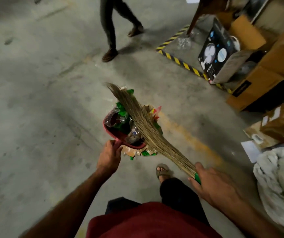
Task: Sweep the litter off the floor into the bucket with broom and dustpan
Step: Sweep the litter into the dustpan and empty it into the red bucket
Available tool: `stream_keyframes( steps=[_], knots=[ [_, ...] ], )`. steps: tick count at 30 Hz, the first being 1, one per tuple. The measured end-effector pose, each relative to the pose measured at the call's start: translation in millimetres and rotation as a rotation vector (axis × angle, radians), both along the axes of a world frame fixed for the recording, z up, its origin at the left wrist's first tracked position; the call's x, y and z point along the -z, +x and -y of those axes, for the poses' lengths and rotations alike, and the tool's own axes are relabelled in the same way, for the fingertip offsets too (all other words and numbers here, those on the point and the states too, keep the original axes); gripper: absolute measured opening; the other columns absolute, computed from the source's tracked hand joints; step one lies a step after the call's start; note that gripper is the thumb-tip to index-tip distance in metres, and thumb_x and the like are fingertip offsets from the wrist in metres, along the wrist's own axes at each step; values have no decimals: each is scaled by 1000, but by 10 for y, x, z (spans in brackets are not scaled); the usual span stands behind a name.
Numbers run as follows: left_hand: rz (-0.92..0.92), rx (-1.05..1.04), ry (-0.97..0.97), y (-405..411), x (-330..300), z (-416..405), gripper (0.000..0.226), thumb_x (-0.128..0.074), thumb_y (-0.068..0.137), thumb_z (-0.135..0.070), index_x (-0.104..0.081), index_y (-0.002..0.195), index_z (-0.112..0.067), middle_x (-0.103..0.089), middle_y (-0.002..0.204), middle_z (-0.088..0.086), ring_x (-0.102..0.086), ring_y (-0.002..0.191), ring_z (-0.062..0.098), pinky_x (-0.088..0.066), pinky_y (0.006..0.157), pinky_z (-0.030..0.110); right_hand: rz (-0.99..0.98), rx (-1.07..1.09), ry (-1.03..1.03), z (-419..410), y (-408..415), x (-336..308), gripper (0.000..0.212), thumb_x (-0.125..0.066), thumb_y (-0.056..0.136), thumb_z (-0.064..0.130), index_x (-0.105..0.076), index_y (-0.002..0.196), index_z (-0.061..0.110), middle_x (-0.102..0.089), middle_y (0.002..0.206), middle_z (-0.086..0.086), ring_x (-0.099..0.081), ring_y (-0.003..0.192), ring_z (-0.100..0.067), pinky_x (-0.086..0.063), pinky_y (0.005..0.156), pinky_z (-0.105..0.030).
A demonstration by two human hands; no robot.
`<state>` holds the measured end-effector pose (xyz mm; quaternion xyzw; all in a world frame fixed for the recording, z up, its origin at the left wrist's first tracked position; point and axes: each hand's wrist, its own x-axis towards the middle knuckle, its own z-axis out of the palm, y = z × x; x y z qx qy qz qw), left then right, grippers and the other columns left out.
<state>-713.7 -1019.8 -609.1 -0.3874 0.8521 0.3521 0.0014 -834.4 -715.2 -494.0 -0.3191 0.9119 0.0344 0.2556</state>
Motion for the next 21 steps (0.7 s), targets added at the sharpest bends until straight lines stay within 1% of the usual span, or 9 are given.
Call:
stream_keyframes(
  steps=[3, 6, 8, 10, 13, 15, 17, 19, 21],
  knots=[
    [-20, 54, -27, 214, -91, -9, 28, -53, 98, -30, -49, 119, -13, -53, 110, 5, -51, 88, 16, -41, 71, 33, 23, 113, -32, -58, 458, -28, 28, -40, 95, 56, -33, 102, 29, -60, 89, 4, -60, 74, -18, -54, 68, -33],
    [-47, 128, -21, 381, -139, -84, 27, -53, 98, -30, -49, 118, -13, -54, 110, 5, -52, 88, 17, -43, 71, 35, 21, 192, -25, -187, 899, -26, 28, -41, 95, 56, -31, 100, 30, -47, 73, 9, -59, 71, -16, -54, 68, -32],
    [-55, 165, -37, 440, -177, -170, 27, -53, 97, -33, -47, 116, -15, -55, 110, 6, -57, 88, 23, -46, 69, 38, 10, 246, -34, -290, 1140, -89, 30, -41, 96, 56, -32, 106, 30, -40, 71, 10, -56, 72, -14, -49, 63, -31],
    [-65, 206, -55, 465, -206, -293, 27, -53, 97, -33, -47, 116, -15, -56, 108, 7, -58, 86, 25, -46, 67, 39, -36, 300, -34, -426, 1339, -187, 33, -41, 95, 57, -34, 115, 32, -44, 78, 8, -55, 74, -14, -44, 61, -28],
    [-93, 289, -50, 468, -245, -527, 27, -53, 95, -37, -46, 114, -19, -57, 101, 4, -59, 80, 25, -49, 64, 39, -92, 378, -62, -731, 1599, -295, 39, -42, 93, 60, -37, 117, 31, -59, 99, 5, -64, 89, -17, -50, 71, -32],
    [-86, 339, -27, 450, -255, -685, 28, -50, 93, -43, -43, 112, -23, -56, 98, 3, -61, 76, 25, -53, 63, 43, -74, 441, -84, -948, 1745, -351, 36, -43, 92, 60, -36, 115, 33, -62, 103, 4, -65, 90, -17, -50, 71, -32],
    [-90, 392, -50, 401, -316, -923, 29, -53, 94, -40, -46, 113, -19, -57, 102, 5, -59, 80, 23, -53, 67, 44, -70, 508, -87, -1210, 1905, -393, 34, -43, 92, 60, -35, 114, 35, -62, 105, 4, -65, 92, -16, -49, 72, -32],
    [-120, 455, -87, 353, -382, -1231, 31, -56, 95, -35, -48, 117, -15, -57, 107, 6, -58, 87, 26, -50, 68, 41, -102, 551, -60, -1504, 2100, -416, 39, -43, 91, 61, -37, 119, 35, -64, 107, 4, -66, 95, -17, -47, 72, -32],
    [-136, 523, -107, 319, -475, -1629, 34, -57, 95, -31, -46, 120, -12, -55, 109, 6, -58, 89, 28, -42, 65, 36, -107, 632, -49, -1842, 2300, -422, 42, -44, 90, 62, -37, 123, 35, -64, 110, 4, -65, 99, -16, -46, 73, -31]
  ],
)
